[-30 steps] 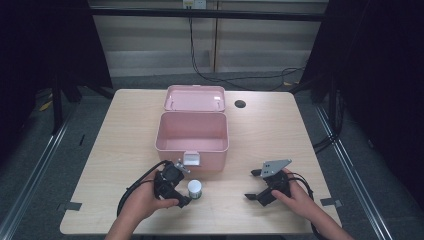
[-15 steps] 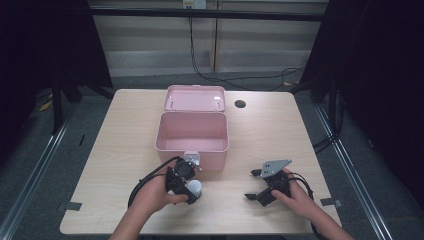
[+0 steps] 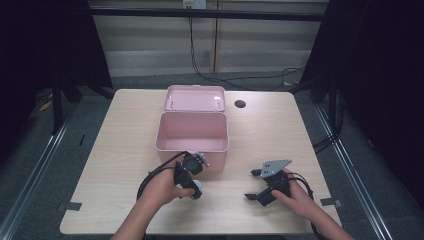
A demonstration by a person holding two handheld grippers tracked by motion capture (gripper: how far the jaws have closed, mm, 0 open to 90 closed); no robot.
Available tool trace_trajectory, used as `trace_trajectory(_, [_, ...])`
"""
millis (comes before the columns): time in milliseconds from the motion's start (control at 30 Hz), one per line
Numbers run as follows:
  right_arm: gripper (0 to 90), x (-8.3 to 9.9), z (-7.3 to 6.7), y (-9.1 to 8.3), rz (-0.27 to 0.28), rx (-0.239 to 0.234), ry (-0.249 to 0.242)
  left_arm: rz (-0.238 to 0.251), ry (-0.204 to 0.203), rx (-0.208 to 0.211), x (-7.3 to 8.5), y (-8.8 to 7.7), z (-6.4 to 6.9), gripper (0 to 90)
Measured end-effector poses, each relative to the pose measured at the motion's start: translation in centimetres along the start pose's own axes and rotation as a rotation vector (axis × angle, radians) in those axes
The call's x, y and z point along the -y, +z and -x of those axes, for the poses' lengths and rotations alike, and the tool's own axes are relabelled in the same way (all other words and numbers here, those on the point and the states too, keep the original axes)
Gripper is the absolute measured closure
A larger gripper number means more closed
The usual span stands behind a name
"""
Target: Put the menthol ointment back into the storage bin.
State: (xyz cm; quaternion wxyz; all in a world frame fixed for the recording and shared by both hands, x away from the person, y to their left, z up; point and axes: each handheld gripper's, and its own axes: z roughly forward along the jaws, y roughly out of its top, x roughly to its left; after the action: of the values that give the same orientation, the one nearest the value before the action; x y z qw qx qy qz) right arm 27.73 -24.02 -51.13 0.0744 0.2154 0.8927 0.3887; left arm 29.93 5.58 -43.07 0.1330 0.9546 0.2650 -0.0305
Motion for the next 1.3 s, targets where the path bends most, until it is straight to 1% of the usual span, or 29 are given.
trace_trajectory(33, [11.4,0.0,0.0,0.0,0.000,0.000,0.000,0.001,0.003,-0.002,-0.2,0.0,0.0,43.2])
trace_trajectory(67, [11.4,0.0,0.0,0.0,0.000,0.000,0.000,-0.007,0.015,-0.005,-0.3,0.0,0.0,44.4])
trace_trajectory(100, [11.4,0.0,0.0,0.0,0.000,0.000,0.000,-0.009,-0.003,-0.007,-0.4,0.0,0.1,46.3])
trace_trajectory(167, [11.4,0.0,0.0,0.0,0.000,0.000,0.000,-0.024,-0.006,-0.012,-0.6,0.0,0.0,49.7])
trace_trajectory(300, [11.4,0.0,0.0,0.0,0.000,0.000,0.000,-0.044,-0.023,-0.009,-0.9,-0.1,0.0,50.2])
trace_trajectory(333, [11.4,0.0,0.0,0.0,0.000,0.000,0.000,-0.055,-0.029,-0.004,-0.9,-0.1,-0.1,50.3])
trace_trajectory(400, [11.4,0.0,0.0,0.0,0.000,0.000,0.000,-0.062,-0.031,0.008,-1.0,-0.2,0.0,50.4])
trace_trajectory(433, [11.4,0.0,0.0,0.0,0.000,0.000,0.000,-0.058,-0.045,0.015,-1.0,-0.3,0.0,50.4])
trace_trajectory(467, [11.4,0.0,0.0,0.0,0.000,-0.001,0.001,-0.060,-0.048,0.020,-1.0,-0.4,0.0,50.4])
trace_trajectory(533, [11.4,0.0,0.0,0.0,0.000,-0.001,0.001,-0.069,-0.043,0.025,-1.0,-0.8,0.0,50.4])
trace_trajectory(600, [11.4,0.0,0.0,0.0,0.003,0.002,-0.001,-0.076,-0.051,0.029,-1.0,-1.2,0.1,50.4])
trace_trajectory(633, [11.4,0.0,0.0,0.0,0.003,0.002,-0.001,-0.082,-0.044,0.032,-1.0,-1.5,0.0,50.4])
trace_trajectory(733, [11.4,0.0,0.0,0.0,0.003,0.002,-0.001,-0.080,-0.068,0.034,-0.9,-2.1,0.0,50.4])
trace_trajectory(767, [11.4,0.0,0.0,0.0,0.003,0.002,-0.001,-0.083,-0.066,0.034,-0.9,-2.4,-0.1,50.4])
trace_trajectory(933, [11.4,0.0,0.0,0.0,0.003,0.002,-0.002,-0.086,-0.080,0.039,-0.6,-3.5,-0.2,50.5])
trace_trajectory(1100, [11.4,0.0,0.0,0.0,0.004,0.002,-0.003,-0.094,-0.088,0.061,-0.4,-4.7,-0.6,50.5])
trace_trajectory(1200, [11.4,0.0,0.0,0.0,0.003,0.001,-0.001,-0.086,-0.108,0.054,-0.2,-5.3,-0.7,50.5])
trace_trajectory(1267, [11.4,0.0,0.0,0.0,0.003,0.001,-0.001,-0.087,-0.110,0.056,-0.1,-5.8,-1.0,50.5])
trace_trajectory(1300, [11.4,0.0,0.0,0.0,0.003,0.001,-0.001,-0.084,-0.121,0.061,0.0,-6.0,-1.0,50.5])
